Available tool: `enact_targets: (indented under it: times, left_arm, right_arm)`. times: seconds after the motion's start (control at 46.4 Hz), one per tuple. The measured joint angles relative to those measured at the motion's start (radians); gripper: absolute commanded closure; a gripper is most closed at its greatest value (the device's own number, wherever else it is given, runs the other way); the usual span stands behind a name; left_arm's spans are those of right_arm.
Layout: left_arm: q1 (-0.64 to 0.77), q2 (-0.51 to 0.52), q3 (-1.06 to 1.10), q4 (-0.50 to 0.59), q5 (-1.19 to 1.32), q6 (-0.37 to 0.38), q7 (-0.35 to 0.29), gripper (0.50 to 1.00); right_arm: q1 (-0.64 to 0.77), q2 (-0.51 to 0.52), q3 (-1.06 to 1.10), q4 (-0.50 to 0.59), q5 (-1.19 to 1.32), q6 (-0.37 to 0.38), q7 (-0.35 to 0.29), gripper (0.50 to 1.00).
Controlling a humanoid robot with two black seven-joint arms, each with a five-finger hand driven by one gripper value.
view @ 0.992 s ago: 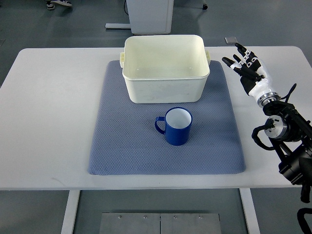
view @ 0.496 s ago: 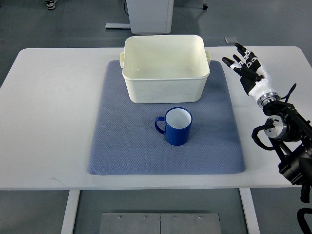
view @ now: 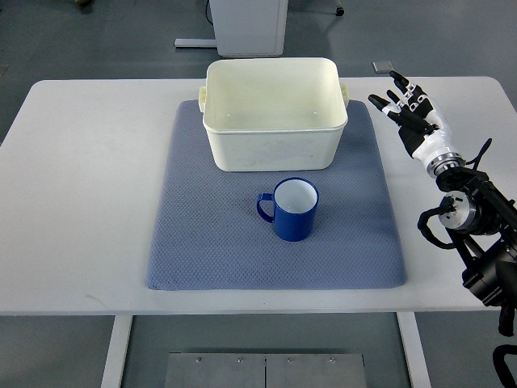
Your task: Place cup in box with right hand
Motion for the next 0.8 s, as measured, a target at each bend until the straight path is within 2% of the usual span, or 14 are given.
enact_targets:
  times: [0.798]
  left_arm:
    - [0.001,0.000,0.000,0.000,0.000,0.000,0.000,0.500]
  right_arm:
    - [0.006,-0.005,0.002,-0.023,0.000,0.000,0.014,0.500]
